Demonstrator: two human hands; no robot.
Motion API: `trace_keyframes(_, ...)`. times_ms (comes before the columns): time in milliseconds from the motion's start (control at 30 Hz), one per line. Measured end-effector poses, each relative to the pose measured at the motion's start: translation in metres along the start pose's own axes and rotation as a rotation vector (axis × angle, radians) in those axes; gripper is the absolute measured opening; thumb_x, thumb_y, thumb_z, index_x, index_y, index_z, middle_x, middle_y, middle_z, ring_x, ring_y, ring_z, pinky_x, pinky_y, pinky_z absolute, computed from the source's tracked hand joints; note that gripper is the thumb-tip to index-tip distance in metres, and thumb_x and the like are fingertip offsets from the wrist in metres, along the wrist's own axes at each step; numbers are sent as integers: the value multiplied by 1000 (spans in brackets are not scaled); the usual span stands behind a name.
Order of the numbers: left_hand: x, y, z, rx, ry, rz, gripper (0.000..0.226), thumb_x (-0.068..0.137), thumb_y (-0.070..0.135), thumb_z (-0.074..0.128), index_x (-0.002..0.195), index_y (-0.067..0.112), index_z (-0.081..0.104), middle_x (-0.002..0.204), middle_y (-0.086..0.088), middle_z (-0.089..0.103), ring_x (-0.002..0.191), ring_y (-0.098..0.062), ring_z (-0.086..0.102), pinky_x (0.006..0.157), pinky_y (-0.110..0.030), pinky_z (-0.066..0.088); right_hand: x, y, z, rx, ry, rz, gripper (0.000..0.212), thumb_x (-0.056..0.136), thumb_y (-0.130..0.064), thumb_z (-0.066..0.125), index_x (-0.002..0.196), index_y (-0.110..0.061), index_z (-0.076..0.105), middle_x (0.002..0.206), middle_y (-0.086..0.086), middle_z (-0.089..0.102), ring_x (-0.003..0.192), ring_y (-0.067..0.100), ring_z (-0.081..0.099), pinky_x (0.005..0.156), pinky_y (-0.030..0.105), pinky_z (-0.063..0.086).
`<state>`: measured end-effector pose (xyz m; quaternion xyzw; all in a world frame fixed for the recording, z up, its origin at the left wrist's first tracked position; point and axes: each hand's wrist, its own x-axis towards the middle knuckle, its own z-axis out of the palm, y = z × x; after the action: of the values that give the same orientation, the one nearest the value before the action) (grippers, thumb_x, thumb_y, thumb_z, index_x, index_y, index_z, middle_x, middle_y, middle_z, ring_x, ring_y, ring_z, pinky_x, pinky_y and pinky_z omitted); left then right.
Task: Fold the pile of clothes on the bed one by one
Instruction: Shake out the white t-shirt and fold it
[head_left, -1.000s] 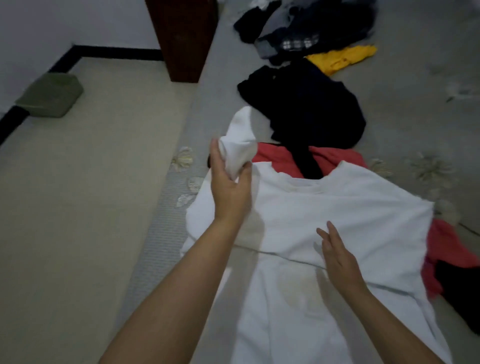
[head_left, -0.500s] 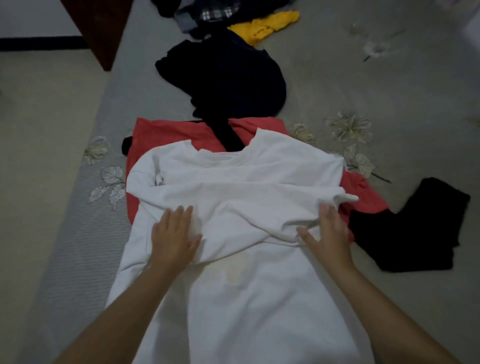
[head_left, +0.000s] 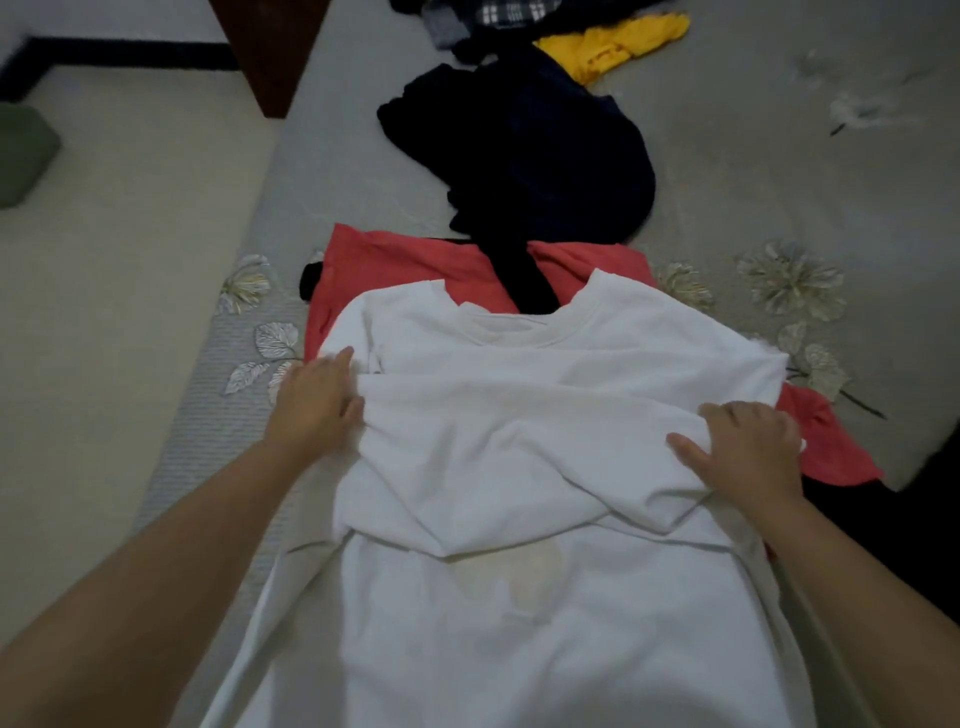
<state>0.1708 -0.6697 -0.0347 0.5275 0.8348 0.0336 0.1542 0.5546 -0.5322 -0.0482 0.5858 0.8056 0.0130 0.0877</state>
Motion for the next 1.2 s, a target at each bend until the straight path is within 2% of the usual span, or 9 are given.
trace_keyframes(167, 21, 5, -31, -234, 79, 224, 44, 86, -5, 45, 129, 3, 44, 88, -16, 60, 83, -31, 56, 66, -33, 35, 1, -6, -8, -27, -53, 28, 43, 86, -45, 53, 107, -8, 57, 93, 16, 67, 95, 32, 59, 80, 38, 35)
trace_keyframes(300, 43, 27, -52, -439, 33, 405, 48, 87, -9, 40, 131, 11, 38, 91, -5, 51, 78, -25, 51, 60, -21, 31, 4, -14, -14, -39, -99, 18, 41, 91, -48, 42, 103, -10, 53, 91, 11, 68, 93, 28, 62, 74, 34, 40)
trace_keyframes(533, 85, -14, -66, 574, -173, 310, 55, 98, 31, 29, 146, 33, 1, 122, -9, 47, 101, -28, 57, 74, -34, 42, 7, -21, -32, 94, -166, 155, 49, 85, -62, 38, 94, -14, 41, 88, 12, 65, 86, 28, 62, 60, 30, 33)
trace_keyframes(700, 102, -45, -53, 846, -111, 270, 61, 97, 40, 28, 144, 31, -9, 137, -5, 36, 125, -20, 36, 92, -32, 33, 32, -53, -35, 17, -156, 107, 51, 83, -61, 44, 114, -19, 45, 106, 3, 61, 103, 24, 55, 83, 35, 32)
trace_keyframes(800, 91, -26, -40, 664, 35, 202, 65, 95, 16, 41, 147, 24, 3, 145, -17, 26, 135, -30, 25, 101, -40, 27, 37, -52, -30, -37, -69, 186, 55, 87, -48, 49, 131, -17, 38, 116, 8, 54, 111, 28, 47, 95, 40, 31)
trace_keyframes(867, 73, -6, -28, 286, 203, 361, 57, 82, 6, 62, 134, 0, 41, 124, -30, 51, 116, -45, 49, 89, -51, 43, 30, -48, -22, 27, -67, 227, 63, 87, -46, 49, 138, -14, 30, 120, 13, 52, 113, 31, 45, 96, 42, 32)
trace_keyframes(933, 42, 6, -7, 123, 213, 603, 46, 87, 30, 53, 114, -7, 58, 106, -27, 63, 97, -44, 62, 73, -50, 52, 15, -41, -14, 82, -86, 289, 71, 86, -50, 49, 141, -11, 26, 120, 17, 52, 111, 34, 47, 92, 42, 34)
trace_keyframes(1033, 1, 7, 15, 200, -53, 904, 70, 90, 62, 17, 124, 8, 47, 121, -16, 60, 110, -36, 57, 91, -38, 44, 0, -33, -6, 194, -89, 348, 75, 84, -47, 55, 140, -5, 27, 116, 24, 55, 108, 39, 49, 90, 44, 36)
trace_keyframes(1200, -19, 9, 33, 186, -141, 980, 44, 72, 3, 54, 116, 5, 56, 108, -15, 67, 92, -33, 66, 64, -40, 54, -4, -25, 0, 424, -84, 257, 48, 91, -15, 48, 136, -6, 37, 116, 26, 56, 106, 41, 52, 85, 42, 41)
